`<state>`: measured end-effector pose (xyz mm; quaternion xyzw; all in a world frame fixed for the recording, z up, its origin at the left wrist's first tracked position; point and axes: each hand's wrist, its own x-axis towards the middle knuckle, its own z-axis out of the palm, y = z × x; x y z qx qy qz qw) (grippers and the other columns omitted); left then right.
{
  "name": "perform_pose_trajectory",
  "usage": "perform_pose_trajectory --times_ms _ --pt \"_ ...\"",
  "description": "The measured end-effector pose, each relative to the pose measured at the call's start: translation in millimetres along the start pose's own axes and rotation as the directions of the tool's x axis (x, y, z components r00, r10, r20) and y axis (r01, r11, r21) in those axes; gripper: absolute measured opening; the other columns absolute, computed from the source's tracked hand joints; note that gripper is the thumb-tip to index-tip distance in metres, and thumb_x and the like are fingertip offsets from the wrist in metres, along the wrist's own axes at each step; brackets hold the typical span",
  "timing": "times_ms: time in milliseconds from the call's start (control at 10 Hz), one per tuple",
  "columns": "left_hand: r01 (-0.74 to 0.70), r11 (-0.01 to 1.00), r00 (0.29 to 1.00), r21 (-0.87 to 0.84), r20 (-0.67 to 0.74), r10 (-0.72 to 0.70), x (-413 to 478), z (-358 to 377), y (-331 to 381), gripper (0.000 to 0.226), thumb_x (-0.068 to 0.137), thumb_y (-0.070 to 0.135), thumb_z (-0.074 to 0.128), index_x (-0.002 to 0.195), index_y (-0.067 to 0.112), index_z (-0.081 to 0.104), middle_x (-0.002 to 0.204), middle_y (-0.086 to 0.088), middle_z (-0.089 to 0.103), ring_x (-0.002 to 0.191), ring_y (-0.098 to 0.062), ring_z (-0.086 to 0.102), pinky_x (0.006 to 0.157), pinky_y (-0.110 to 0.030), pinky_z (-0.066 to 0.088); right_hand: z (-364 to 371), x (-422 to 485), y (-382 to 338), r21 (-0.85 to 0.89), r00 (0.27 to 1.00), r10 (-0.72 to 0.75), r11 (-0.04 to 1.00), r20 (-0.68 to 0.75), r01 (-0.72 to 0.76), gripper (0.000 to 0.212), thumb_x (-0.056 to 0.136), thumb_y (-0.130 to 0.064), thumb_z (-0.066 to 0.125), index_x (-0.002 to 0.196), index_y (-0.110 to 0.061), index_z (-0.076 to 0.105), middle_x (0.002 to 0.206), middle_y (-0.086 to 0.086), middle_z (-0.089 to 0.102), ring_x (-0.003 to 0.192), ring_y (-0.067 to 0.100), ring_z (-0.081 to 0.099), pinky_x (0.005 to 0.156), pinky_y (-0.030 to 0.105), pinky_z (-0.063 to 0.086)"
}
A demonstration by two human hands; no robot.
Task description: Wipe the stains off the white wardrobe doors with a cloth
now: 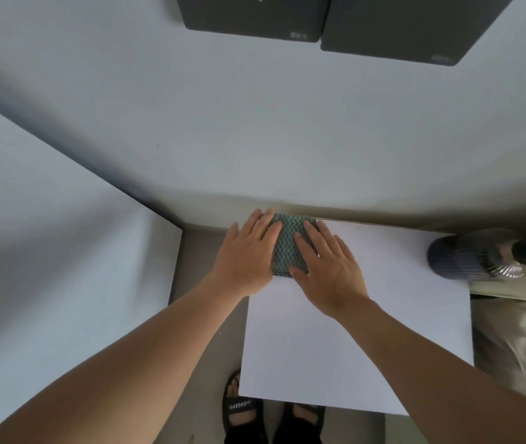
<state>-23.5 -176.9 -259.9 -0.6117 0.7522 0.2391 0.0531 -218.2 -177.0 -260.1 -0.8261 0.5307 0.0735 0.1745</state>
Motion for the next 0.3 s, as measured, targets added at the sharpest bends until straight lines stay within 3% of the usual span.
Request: perform_pose_trajectory --times_ms 100,300 --pt "0.015 0.999 0.999 0.030 0.038 -0.016 3.6 -7.9 -1.8 0.072 0.102 0.029 0.048 0.163 0.022 0.012 0.174 -0.001 -0.005 0.160 -0.024 -0.007 0.127 -0.056 0.012 -4.6 7.3 -1.5 -0.024 0.999 0.025 0.999 0.046 -0.024 0.069 0.104 -0.052 0.035 0.161 -0.020 0.016 0.170 0.000 0.003 0.157 0.020 -0.009 0.127 0.041 0.000" --pt "0.039 0.999 0.998 0.008 0.040 -0.040 -9.4 -9.9 -3.3 0.066 0.108 0.038 0.041 0.164 0.025 0.008 0.172 0.000 -0.018 0.160 -0.027 -0.009 0.126 -0.059 0.015 -20.9 -7.3 -6.0 0.039 0.993 0.069 0.997 0.098 -0.073 0.073 0.102 -0.058 0.035 0.162 -0.027 0.006 0.170 -0.004 -0.007 0.156 0.019 -0.011 0.128 0.040 0.004"
